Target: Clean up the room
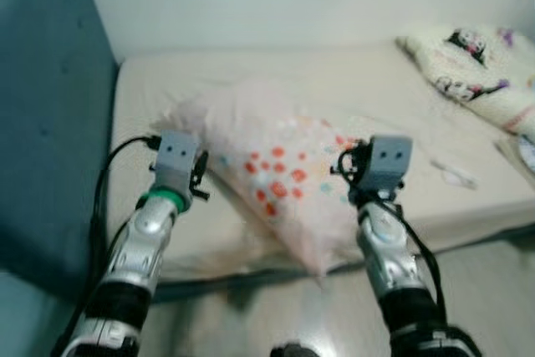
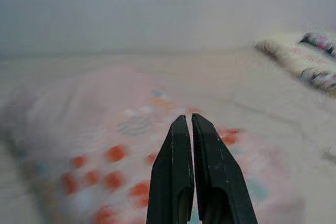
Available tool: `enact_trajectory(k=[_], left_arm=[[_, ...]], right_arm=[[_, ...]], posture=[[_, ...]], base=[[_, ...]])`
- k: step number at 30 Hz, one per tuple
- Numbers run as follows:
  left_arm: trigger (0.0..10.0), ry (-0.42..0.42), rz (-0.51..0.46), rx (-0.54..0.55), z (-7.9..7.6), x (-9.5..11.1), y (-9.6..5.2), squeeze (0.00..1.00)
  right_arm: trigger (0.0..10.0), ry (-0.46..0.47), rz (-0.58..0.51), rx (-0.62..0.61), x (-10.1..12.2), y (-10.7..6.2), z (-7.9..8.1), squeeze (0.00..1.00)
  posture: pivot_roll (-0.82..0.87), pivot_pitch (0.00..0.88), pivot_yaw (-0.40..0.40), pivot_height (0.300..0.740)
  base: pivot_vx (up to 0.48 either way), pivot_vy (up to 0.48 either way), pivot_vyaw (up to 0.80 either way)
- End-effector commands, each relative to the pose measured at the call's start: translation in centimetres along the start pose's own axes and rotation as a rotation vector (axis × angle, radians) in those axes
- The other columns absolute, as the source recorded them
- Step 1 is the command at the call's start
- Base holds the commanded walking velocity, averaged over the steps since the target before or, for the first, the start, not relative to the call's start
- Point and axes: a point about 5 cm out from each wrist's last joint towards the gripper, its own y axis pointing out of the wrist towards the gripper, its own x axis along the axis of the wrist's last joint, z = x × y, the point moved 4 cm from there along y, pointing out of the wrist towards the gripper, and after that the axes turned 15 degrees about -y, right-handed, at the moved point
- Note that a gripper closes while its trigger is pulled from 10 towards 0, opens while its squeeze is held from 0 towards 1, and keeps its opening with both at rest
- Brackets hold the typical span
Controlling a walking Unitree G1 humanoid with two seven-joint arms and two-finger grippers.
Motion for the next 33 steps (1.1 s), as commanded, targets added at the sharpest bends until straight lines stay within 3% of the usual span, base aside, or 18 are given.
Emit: enact_trajectory(k=[1,10,15,33], left_arm=[[10.0,0.017,-0.004,-0.005,-0.18,-0.29,-0.19,0.0],[10.0,0.039,-0.015,-0.025,-0.64,-0.31,-0.33,0.0],[10.0,-0.024,0.001,-0.02,-0.53,-0.54,-0.34,0.0],[10.0,-0.01,0.01,-0.001,-0.23,-0.8,-0.32,0.0]], right_arm=[[10.0,-0.008,0.018,-0.001,-0.57,-0.22,-0.13,0.0],[10.0,-0.007,0.019,-0.001,-0.61,-0.26,-0.1,0.0],[10.0,-0.007,0.021,-0.002,-0.68,-0.31,-0.09,0.0],[10.0,-0.004,0.022,0.002,-0.81,-0.5,0.06,0.0]], posture=[[0.05,0.045,0.03,0.74],[0.05,0.048,0.03,0.74],[0.05,0.052,0.032,0.74],[0.05,0.058,0.034,0.74]], base=[[0.0,-0.48,0.0],[0.0,-0.48,0.0],[0.0,0.0,0.0],[0.0,0.0,0.0]])
